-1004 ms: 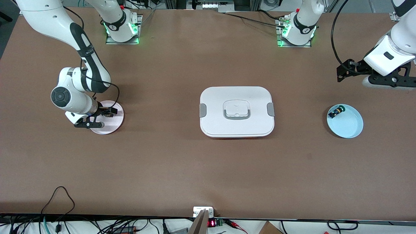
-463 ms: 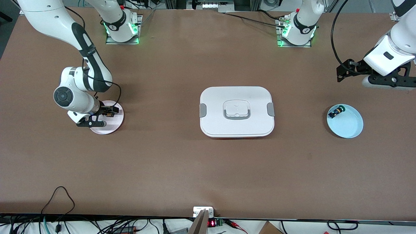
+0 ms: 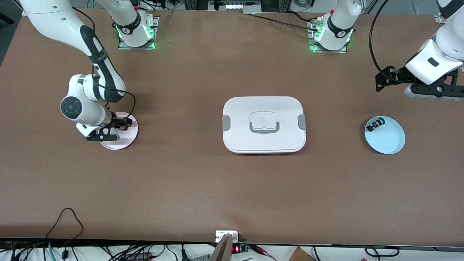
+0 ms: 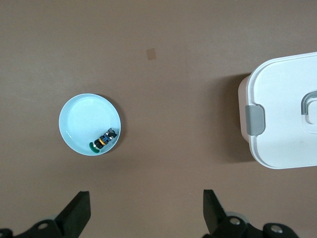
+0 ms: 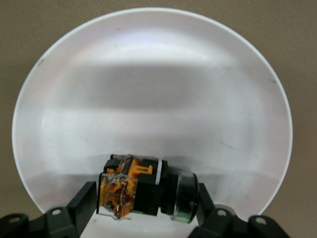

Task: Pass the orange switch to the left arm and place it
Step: 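Close the right gripper on the orange switch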

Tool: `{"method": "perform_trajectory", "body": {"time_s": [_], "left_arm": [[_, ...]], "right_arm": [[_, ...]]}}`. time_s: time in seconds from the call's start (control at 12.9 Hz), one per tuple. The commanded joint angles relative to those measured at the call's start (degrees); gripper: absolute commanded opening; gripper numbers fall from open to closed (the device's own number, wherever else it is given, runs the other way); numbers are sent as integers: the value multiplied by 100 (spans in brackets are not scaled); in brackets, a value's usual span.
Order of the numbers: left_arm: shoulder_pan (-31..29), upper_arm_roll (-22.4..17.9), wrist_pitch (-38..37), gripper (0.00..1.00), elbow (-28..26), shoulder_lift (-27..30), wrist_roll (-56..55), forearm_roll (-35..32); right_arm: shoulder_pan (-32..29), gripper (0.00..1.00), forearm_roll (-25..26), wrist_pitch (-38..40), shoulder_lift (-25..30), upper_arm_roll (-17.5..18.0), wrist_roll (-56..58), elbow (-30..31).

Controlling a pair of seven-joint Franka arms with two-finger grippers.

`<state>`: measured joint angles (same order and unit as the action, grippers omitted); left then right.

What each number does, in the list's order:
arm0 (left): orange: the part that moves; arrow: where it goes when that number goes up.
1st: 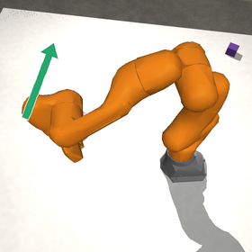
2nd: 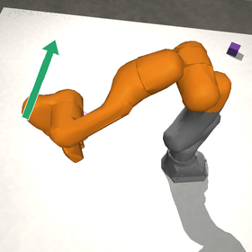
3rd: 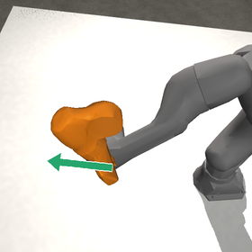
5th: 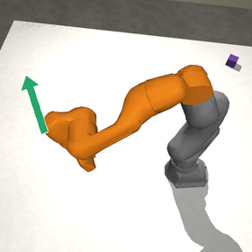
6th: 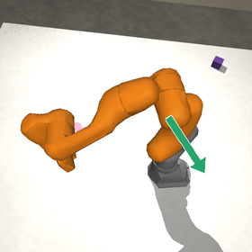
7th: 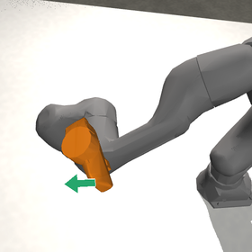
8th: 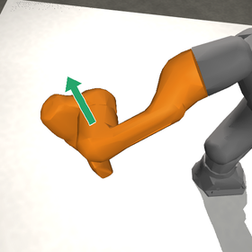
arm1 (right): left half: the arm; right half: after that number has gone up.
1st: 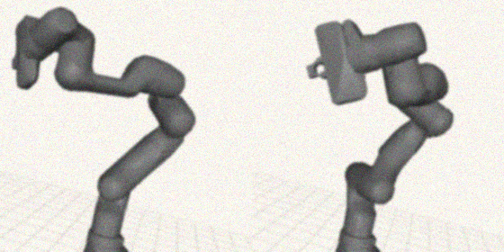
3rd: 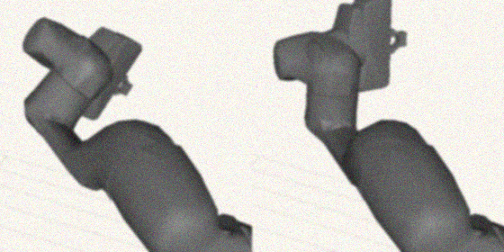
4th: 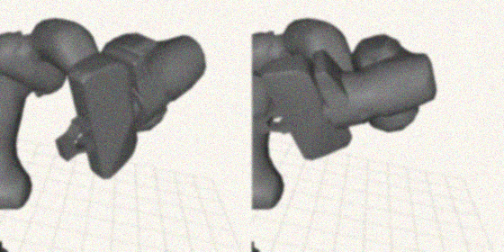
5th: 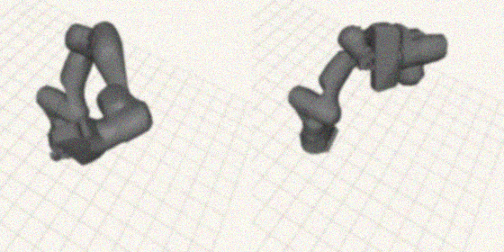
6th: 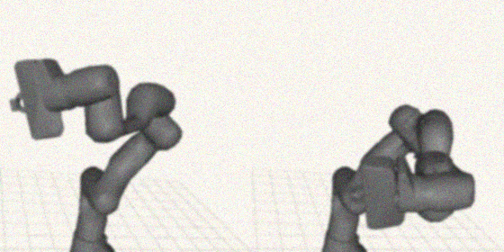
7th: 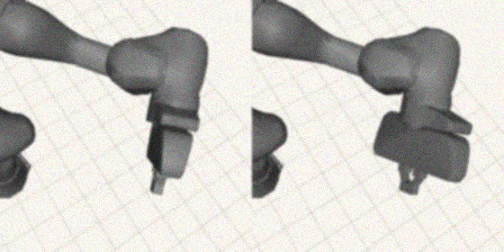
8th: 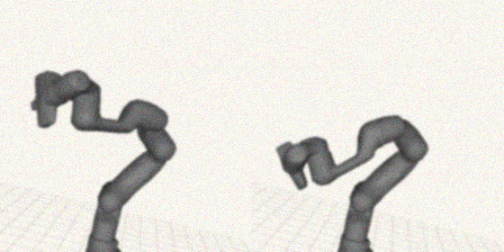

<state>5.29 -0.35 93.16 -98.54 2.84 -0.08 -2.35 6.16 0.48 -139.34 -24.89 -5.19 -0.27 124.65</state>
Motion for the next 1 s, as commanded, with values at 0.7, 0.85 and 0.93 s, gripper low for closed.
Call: {"method": "perform_trajectory", "body": {"time_s": [0.7, 0.85, 0.93], "left_arm": [[34, 9, -106, 100, 63, 41, -63, -11], [34, 8, -106, 100, 72, 41, -63, -11], [34, 9, -106, 100, 63, 41, -63, -11]], "right_arm": [[-45, 1, -266, 326, 424, 466, 1135, -335], [-35, 0, -722, 1203, 441, 466, 1205, -852], [-35, 0, -777, 1704, 441, 466, 1283, -1133]]}}
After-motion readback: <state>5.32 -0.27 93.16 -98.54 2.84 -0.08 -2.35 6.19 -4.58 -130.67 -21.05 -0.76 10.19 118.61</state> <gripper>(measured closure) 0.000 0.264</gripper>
